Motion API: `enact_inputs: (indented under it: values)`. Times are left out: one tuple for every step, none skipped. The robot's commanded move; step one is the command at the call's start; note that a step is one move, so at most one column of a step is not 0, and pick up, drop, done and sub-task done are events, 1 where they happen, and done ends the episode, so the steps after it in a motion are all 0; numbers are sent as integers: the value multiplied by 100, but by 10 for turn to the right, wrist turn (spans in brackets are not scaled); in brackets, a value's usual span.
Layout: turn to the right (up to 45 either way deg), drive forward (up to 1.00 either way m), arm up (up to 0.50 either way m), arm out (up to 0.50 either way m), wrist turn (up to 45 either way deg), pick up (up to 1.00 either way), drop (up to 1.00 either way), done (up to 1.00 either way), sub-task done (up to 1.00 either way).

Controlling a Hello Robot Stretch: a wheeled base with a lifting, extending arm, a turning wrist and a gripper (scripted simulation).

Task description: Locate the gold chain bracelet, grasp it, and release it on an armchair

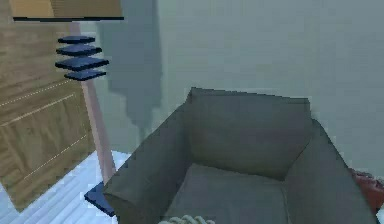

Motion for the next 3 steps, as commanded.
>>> enact_inputs:
  values:
    - [390,0,0,0,0,0,0,0,0]
    - [-390,0,0,0,0,0,0,0,0]
    - [330,0,0,0,0,0,0,0,0]
